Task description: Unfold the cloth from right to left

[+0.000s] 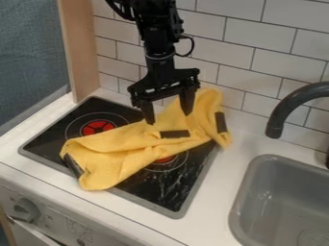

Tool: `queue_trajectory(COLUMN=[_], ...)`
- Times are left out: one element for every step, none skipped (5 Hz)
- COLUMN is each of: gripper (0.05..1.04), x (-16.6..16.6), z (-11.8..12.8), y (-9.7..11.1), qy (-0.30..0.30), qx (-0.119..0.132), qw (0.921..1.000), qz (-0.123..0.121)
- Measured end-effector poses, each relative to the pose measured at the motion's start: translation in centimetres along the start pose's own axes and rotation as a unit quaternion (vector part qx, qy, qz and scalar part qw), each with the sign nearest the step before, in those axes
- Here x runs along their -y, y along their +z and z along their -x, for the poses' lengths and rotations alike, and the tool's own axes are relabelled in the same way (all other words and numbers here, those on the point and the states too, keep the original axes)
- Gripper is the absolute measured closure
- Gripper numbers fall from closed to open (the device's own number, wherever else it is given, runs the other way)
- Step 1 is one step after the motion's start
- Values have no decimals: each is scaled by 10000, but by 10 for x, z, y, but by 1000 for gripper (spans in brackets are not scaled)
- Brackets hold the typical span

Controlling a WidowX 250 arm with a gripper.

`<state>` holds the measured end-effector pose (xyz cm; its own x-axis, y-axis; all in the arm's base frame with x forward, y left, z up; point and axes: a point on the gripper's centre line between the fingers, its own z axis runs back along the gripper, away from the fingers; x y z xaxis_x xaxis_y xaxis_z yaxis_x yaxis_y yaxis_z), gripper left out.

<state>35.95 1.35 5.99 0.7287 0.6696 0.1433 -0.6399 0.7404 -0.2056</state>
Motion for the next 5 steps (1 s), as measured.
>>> queue_trajectory(gripper=[83,83,83,83,83], x=[-4,-4,-17,-30,-35], z=[5,8,-2,-9,-19], y=[-10,-16,-17,-18,-14], qy=[0,-364,-898,-1940,-3021], qx=[-134,-275,-312,-536,-600], qw=[9999,9989,9955,9780,9471], qz=[-89,-56,57,549,907])
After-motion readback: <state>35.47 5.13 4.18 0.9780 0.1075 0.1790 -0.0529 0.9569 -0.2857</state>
